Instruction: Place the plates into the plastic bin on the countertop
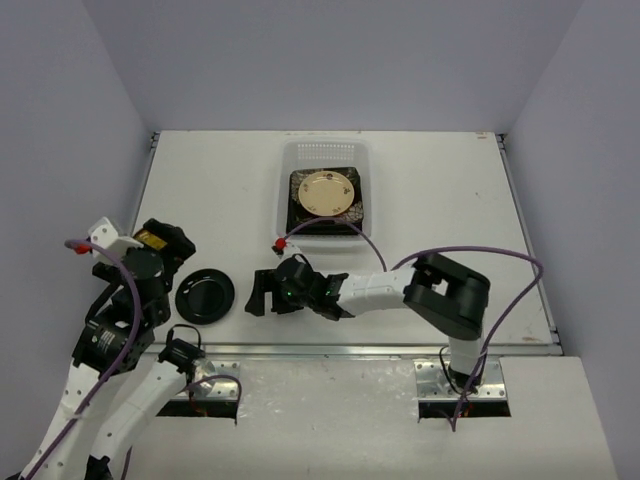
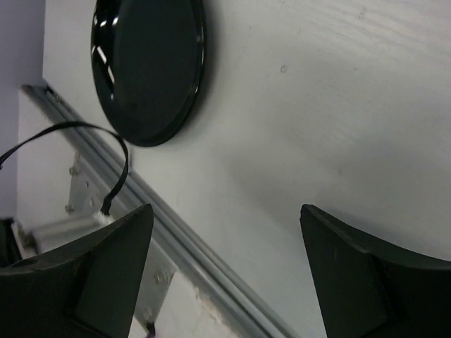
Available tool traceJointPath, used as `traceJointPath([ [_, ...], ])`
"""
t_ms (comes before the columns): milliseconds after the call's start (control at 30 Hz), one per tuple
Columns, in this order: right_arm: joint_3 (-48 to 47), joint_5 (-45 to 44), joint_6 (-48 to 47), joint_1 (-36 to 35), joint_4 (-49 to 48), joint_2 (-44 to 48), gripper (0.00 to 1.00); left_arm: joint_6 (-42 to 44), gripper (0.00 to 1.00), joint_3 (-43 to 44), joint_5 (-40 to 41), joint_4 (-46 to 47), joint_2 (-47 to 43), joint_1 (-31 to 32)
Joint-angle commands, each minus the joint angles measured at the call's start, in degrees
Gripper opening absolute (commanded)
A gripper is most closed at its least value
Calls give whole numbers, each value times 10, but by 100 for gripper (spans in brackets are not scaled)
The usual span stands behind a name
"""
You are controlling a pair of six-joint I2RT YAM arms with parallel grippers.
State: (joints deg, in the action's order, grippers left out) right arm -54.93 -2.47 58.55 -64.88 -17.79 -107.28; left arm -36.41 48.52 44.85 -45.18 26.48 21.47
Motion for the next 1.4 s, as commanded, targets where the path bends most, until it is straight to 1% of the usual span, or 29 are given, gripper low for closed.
traceJointPath([
  [0,-90,-115,131,-22,-65,-77,80,-21,100,-6,50,7,-61,6],
  [33,-103,-142,158,-25,-47,-106,77,-19,100,-7,45,11,-72,6],
  [100,-143,-161,188,-30,-24,-141,73,-17,100,-8,43,11,-77,6],
  [267,-201,-170,231,-31,12,-204,62,-12,100,-10,32,14,-78,5],
  [367,-217,-173,255,-31,26,-228,44,-7,100,-10,26,17,-79,6],
  [400,-220,-173,260,-31,27,-233,39,-6,100,-11,24,19,-81,6],
  [533,-228,-176,271,-31,32,-251,26,1,100,-15,16,27,-93,6],
  [600,-229,-170,277,-31,28,-255,15,7,100,-17,10,34,-102,6],
  [633,-229,-170,278,-32,27,-256,5,9,100,-18,9,35,-105,6],
  [667,-228,-168,280,-31,23,-256,2,11,100,-20,8,37,-107,6],
  [700,-227,-167,282,-31,19,-254,0,12,100,-20,8,38,-111,6],
  [833,-201,-166,270,-31,-12,-225,0,13,100,-21,6,40,-117,6],
  [900,-158,-169,252,-33,-37,-178,0,15,100,-21,5,41,-118,6],
  [967,-110,-182,207,-37,-67,-119,0,17,100,-22,3,44,-115,6],
  [1000,-94,-185,190,-38,-76,-76,0,18,100,-23,1,44,-114,6],
  [1100,-55,-189,144,-31,-84,4,0,20,100,-22,-2,45,-107,6],
  [1133,-30,-186,121,-23,-87,40,0,20,100,-23,-4,45,-103,6],
  [1167,-28,-180,118,-14,-88,64,0,20,100,-23,-4,46,-101,6],
  [1267,18,-133,67,34,-79,158,0,25,100,-22,-14,51,-90,6],
  [1367,25,-125,25,99,-28,228,0,37,100,-25,-31,67,-79,5],
])
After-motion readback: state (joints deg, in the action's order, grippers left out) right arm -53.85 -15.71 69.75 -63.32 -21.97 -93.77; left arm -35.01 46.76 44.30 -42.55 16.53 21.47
